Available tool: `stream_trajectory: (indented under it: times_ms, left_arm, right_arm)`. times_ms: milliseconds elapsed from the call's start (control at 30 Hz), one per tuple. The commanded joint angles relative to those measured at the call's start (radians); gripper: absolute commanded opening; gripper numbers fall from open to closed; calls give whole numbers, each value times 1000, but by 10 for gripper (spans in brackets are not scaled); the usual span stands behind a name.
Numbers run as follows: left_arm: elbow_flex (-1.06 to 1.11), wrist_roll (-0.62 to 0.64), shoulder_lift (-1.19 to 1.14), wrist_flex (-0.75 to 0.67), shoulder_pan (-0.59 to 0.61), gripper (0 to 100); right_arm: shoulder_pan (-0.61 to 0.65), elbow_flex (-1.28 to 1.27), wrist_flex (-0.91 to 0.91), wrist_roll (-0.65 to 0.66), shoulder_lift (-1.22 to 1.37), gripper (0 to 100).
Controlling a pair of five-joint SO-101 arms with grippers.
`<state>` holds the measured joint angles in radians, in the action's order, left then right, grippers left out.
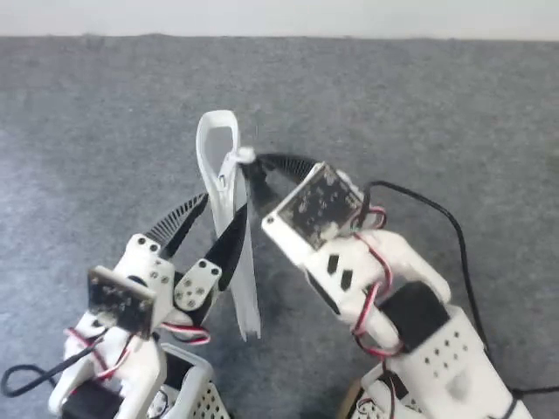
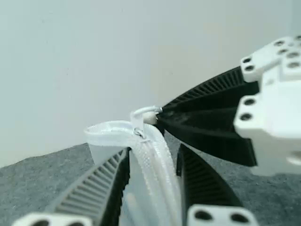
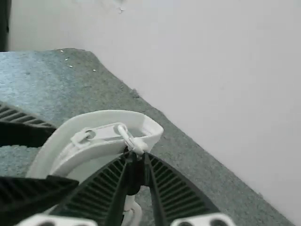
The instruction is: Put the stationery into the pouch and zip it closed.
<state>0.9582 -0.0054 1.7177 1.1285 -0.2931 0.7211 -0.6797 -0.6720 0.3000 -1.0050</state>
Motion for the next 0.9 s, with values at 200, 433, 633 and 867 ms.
stream_trajectory:
  times_ms: [200, 433, 633, 867]
  left_arm:
    - [-76, -112, -12, 118, 5, 152]
    - [-67, -180, -12, 161, 20, 58]
    - [-62, -221, -6, 150, 167, 8]
    - [-39, -236, -6, 152, 181, 8]
  right_arm:
    - [70, 12, -91, -2, -156, 7]
    - [102, -26, -105, -2, -217, 7]
    - [182, -25, -236, -2, -278, 28]
    - [242, -26, -308, -11, -288, 208]
